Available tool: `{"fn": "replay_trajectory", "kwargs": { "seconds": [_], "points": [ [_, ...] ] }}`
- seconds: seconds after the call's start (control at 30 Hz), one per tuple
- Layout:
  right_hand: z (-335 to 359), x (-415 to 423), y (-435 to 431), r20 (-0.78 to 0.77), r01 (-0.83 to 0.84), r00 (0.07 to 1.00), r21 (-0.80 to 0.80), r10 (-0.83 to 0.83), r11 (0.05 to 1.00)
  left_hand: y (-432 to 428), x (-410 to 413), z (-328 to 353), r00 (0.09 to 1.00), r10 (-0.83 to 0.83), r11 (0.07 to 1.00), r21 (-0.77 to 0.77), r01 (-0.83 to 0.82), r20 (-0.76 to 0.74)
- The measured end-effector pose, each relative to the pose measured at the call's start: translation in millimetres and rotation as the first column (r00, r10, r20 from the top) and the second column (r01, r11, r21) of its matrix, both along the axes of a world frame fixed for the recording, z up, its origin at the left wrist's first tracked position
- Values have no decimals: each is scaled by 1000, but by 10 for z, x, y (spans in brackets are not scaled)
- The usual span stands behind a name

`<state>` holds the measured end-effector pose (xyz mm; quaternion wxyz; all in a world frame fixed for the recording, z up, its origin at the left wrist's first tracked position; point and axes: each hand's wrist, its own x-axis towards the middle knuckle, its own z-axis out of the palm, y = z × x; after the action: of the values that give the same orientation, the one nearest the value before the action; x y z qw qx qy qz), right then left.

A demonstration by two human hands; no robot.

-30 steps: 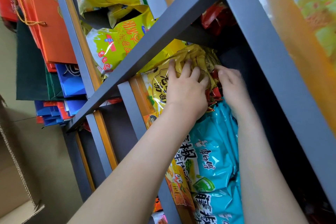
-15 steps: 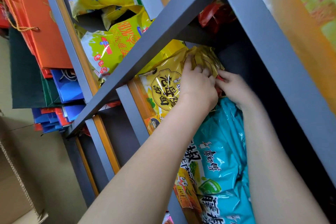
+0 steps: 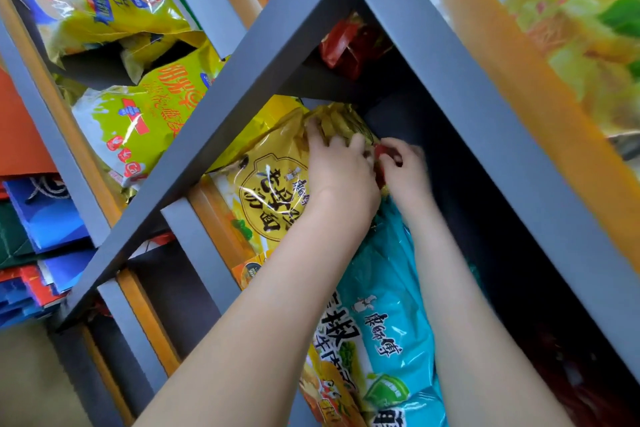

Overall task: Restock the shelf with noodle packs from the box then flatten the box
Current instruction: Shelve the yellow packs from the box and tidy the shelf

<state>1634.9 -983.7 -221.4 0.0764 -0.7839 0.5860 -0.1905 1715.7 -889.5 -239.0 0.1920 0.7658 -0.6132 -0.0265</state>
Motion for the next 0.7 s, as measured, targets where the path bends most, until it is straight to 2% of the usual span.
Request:
{"fn": "replay_trajectory", "kwargs": {
  "seconds": [0.07, 0.2, 0.3, 0.43, 0.53, 0.7],
  "points": [
    [19, -1, -35, -15, -43, 999, -7, 43, 999, -71, 33, -9, 999, 2, 999, -48, 0, 42],
    [56, 15, -28, -162, -151, 976, -35, 144, 988, -157, 35, -135, 994, -45, 989, -137, 59, 101],
    [31, 35, -86, -218, -147, 967, -37, 136, 988, -189, 25, -160, 988, -106, 990, -78, 115, 116],
    [-16, 45, -196, -259, -108, 961, -41, 94, 993, -258, 11, -135, 986, -99, 995, -4, 100, 132],
    [6, 64, -249, -246, -127, 961, -2, 123, 992, -296, -8, -141, 986, -99, 995, 17, 97, 135],
    [74, -101, -254, -351, -115, 929, 28, 118, 993, -340, -11, -153, 981, -121, 992, 49, 114, 153]
  ]
}}
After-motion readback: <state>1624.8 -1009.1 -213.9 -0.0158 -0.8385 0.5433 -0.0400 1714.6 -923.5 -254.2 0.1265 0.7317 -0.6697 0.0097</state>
